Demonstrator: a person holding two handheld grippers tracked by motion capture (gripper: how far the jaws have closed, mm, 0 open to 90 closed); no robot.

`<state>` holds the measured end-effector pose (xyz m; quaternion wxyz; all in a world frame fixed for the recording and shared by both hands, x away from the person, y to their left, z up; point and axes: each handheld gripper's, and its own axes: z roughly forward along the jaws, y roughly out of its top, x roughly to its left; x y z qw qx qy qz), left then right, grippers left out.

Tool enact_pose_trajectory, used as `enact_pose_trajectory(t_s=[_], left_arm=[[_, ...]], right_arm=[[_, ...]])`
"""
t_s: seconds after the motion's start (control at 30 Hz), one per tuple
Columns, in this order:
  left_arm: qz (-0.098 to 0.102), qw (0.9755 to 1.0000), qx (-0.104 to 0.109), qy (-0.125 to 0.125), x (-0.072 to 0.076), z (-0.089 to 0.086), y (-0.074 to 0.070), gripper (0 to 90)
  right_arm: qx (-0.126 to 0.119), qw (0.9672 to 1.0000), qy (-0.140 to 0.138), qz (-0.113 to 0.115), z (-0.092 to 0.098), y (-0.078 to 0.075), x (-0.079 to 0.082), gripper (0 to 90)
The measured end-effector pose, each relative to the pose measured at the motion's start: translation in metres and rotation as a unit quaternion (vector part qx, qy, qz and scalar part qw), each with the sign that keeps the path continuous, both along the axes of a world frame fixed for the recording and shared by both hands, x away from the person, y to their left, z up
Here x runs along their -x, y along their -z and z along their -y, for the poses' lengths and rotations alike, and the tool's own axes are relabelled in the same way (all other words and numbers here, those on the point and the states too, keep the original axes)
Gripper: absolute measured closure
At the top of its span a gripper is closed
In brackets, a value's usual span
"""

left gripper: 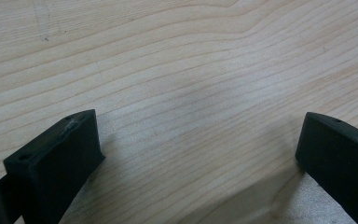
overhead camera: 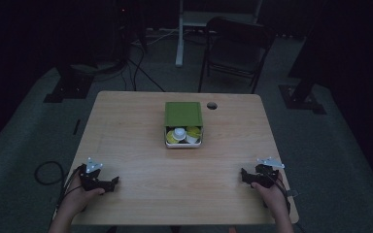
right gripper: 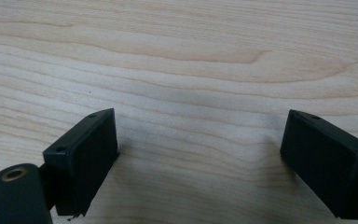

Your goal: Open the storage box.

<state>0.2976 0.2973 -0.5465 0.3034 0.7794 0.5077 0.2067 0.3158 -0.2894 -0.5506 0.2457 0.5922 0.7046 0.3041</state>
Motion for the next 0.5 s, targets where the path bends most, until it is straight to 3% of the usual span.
enact_pose_trajectory(t_s=[0.5], left_arm=[[0.000,1.0000,0.000,0.000,-0.0001,0.0000,0.0000,0.2]], right_arm=[[0.001,1.0000,-0.006,0.001,-0.0039,-0.0002,0.0007,10.8]])
